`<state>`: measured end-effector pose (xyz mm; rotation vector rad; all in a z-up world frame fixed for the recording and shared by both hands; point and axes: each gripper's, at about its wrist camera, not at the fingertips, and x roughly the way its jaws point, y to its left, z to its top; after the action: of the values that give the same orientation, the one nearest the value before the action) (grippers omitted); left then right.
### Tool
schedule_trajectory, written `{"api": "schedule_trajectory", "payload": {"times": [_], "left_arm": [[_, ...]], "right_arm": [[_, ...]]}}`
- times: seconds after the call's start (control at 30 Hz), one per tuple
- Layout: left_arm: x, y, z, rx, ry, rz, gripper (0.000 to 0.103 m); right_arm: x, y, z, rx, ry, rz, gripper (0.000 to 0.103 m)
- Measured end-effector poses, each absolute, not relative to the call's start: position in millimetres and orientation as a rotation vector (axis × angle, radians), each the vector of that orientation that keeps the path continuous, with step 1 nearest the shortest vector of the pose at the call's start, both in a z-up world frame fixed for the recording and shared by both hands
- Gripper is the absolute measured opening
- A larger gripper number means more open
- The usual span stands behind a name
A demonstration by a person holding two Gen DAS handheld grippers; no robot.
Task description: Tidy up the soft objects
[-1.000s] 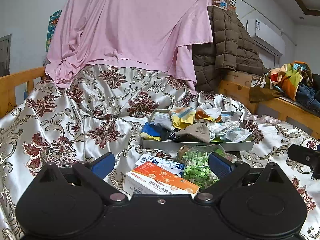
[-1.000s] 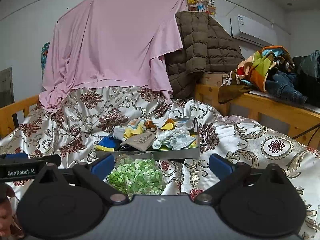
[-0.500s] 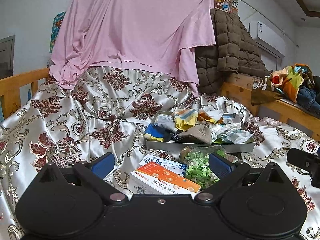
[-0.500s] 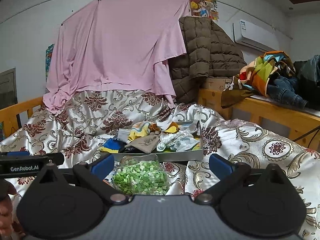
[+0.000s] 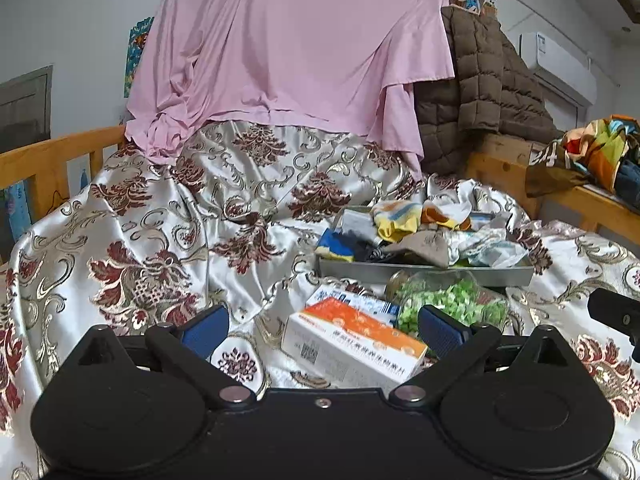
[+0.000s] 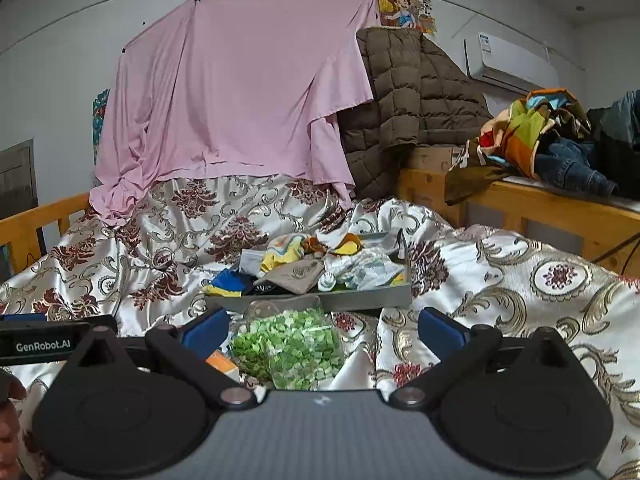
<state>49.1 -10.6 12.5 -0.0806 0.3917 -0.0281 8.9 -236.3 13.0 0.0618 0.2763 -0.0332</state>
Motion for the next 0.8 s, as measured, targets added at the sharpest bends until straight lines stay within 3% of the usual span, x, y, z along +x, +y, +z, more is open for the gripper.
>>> {"api": "schedule_trajectory", "payload": {"times": [0.8], "left_arm": [[37, -18, -5, -0.052, 0.382, 0.012, 0.102]], "right_arm": [[18, -237, -18, 0.075, 0.365, -0.039, 0.103]]}}
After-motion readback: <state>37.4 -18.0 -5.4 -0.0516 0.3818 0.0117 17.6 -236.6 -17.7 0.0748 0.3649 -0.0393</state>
